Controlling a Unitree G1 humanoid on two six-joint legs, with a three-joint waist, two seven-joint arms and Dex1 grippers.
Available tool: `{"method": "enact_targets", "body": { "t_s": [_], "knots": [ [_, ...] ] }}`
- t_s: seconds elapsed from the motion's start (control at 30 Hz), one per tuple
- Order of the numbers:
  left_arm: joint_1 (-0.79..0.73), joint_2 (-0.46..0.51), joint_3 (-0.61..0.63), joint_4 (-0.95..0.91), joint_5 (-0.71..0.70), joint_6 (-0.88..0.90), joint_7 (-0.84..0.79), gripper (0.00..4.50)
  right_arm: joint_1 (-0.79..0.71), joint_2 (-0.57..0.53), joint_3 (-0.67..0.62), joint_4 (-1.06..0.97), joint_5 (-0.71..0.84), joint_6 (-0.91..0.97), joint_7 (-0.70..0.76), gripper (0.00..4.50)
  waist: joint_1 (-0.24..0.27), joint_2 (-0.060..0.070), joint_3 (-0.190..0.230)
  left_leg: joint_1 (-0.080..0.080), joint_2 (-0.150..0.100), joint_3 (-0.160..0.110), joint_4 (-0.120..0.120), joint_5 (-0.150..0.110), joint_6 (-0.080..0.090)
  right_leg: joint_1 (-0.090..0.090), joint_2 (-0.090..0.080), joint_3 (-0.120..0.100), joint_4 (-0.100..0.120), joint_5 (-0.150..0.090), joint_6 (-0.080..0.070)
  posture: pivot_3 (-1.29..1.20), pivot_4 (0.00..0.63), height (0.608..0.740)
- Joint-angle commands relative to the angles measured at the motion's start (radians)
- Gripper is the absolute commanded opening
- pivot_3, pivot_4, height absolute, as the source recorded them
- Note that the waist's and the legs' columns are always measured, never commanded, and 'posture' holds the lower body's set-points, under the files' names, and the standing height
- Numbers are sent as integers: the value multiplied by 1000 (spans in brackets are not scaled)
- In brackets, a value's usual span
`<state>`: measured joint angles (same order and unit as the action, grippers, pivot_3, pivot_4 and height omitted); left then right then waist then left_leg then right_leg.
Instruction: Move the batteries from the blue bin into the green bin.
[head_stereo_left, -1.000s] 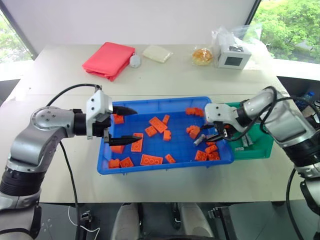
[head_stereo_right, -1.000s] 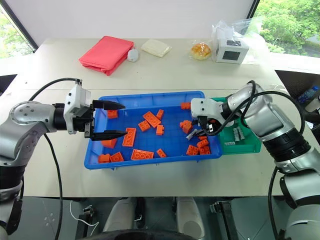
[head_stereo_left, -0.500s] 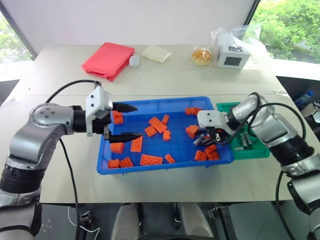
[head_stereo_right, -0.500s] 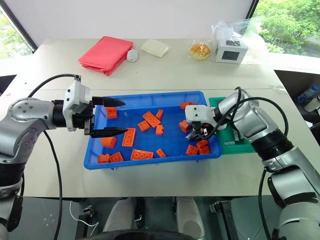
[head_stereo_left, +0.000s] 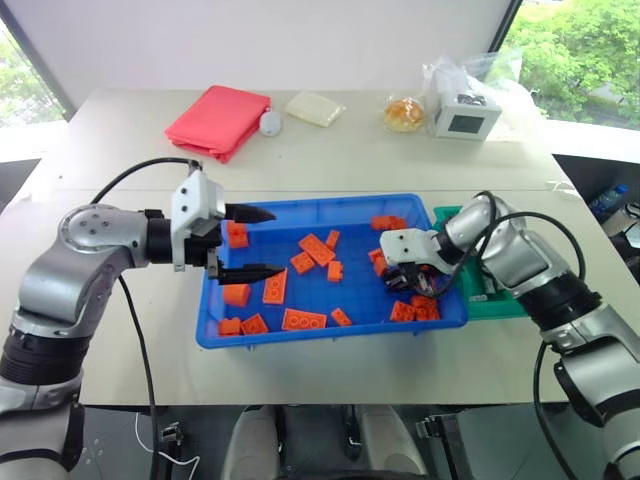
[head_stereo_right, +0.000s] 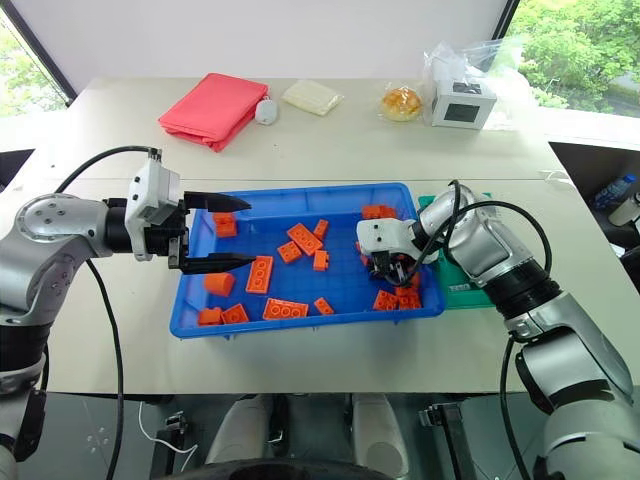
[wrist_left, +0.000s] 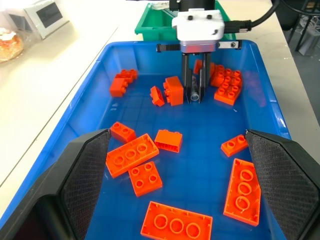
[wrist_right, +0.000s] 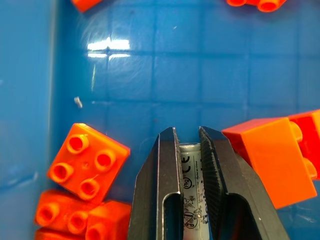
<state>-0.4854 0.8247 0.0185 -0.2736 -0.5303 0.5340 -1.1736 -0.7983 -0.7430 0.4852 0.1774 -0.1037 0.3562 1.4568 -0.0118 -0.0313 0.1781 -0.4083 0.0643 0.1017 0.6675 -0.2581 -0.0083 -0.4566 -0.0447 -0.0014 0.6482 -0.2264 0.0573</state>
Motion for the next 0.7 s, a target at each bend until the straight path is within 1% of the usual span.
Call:
{"method": "enact_targets", "body": {
  "t_s": [0.03, 0.13, 0.2, 0.33, 0.53, 0.63, 0.7],
  "knots": [
    [-14, 12, 15, -4, 0, -13, 1, 4500, -43, 2, -112, -93, 67, 132, -34, 19, 0, 1, 0, 0, 0, 0, 0, 0, 0, 0, 0, 0, 0, 0, 0, 0, 150, 736],
    [-8, 12, 18, 6, 2, -18, -1, 4500, -57, -23, -205, -176, 135, 274, -55, 19, -1, 1, 0, -1, 0, 0, 0, 0, 0, -2, 0, 0, 1, 0, 0, 0, 150, 736],
    [-5, 11, 18, 17, 4, -24, -5, 4500, -50, -64, -263, -234, 184, 355, -52, 19, 0, 1, 0, -1, 0, 0, 0, 0, 0, -2, 0, 0, 1, 0, 0, 0, 150, 736],
    [-23, 3, 5, 46, 14, -34, -11, 4500, -23, -120, -304, -304, 226, 433, -73, 19, 1, 1, 0, -1, 0, 0, -1, 0, 0, -1, 0, -1, 1, 0, 0, 0, 150, 736],
    [-57, 2, -4, 97, 28, -50, -30, 4500, -62, -235, -424, -249, 318, 601, -107, 19, 0, 1, 1, -1, 0, 0, 0, 0, 0, -2, 0, 0, 1, 0, 0, 0, 150, 736],
    [-49, 7, 3, 119, 33, -59, -36, 4500, -11, -300, -495, -187, 339, 645, -147, 19, 0, 1, 1, -1, 0, 0, -1, 0, 0, -2, 0, 0, 1, 0, 0, 0, 150, 736],
    [-46, 7, 5, 127, 32, -61, -38, 4500, 31, -314, -515, -176, 348, 655, -178, 19, 0, 1, 1, -1, 0, 0, -1, 0, 0, -2, 0, 0, 1, 0, -1, 0, 150, 736]
  ]
}}
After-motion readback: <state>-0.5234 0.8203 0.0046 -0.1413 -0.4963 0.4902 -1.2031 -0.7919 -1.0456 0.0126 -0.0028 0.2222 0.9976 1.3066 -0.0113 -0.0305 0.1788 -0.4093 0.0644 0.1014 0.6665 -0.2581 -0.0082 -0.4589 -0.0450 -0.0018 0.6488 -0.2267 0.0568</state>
